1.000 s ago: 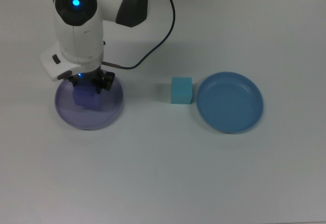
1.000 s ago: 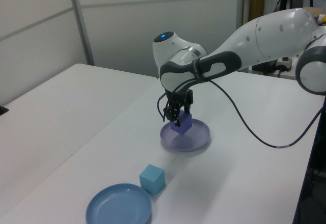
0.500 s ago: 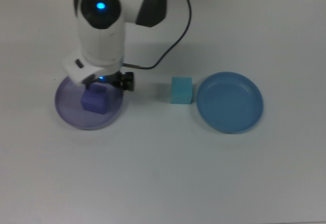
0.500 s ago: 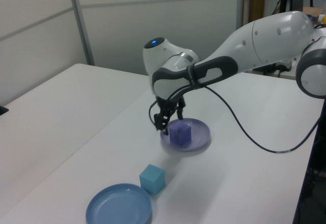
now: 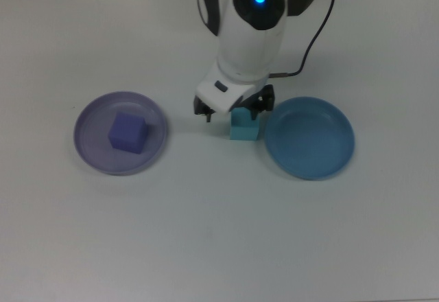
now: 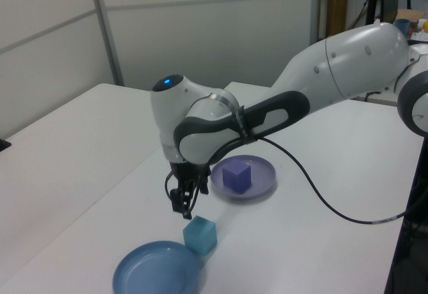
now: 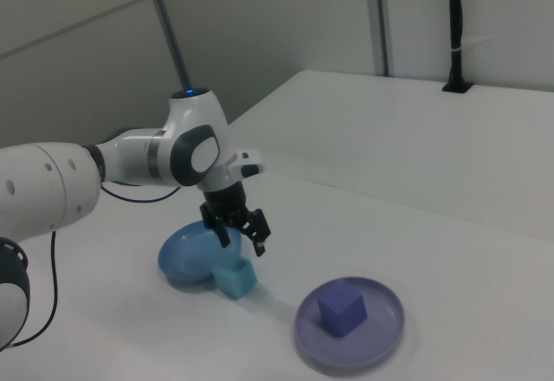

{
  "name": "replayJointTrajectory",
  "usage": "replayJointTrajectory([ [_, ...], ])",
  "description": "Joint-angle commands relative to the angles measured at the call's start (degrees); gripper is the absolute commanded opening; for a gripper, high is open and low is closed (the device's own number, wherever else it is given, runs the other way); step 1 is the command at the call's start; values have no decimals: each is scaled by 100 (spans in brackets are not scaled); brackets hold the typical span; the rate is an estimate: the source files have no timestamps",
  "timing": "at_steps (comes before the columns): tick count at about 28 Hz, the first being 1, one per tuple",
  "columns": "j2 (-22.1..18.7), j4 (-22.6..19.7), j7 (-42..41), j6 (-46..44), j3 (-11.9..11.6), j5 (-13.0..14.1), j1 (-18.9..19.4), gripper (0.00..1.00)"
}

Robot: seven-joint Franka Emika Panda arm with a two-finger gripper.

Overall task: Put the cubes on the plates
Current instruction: 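Move the gripper to the light-blue cube and lower onto it, then grasp the light-blue cube and lift it toward the blue plate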

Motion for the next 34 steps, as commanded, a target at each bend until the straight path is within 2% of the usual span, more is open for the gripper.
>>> replayJointTrajectory([
  [1,-55,-273,304,-18,10,30,108,100],
  [7,-11,-537,313,202,54,-14,187,100],
  [15,-2,-599,322,228,45,-40,188,98],
  [17,-2,-625,322,237,54,-49,187,84],
  [18,7,-634,322,272,54,-49,187,66],
  [19,16,-643,322,298,45,-49,187,58],
  [23,112,-669,427,360,45,-49,187,33],
  [24,121,-669,488,412,54,-49,187,22],
  [29,95,-617,515,465,54,-49,179,13],
  [34,-80,-441,524,387,54,-32,161,13],
])
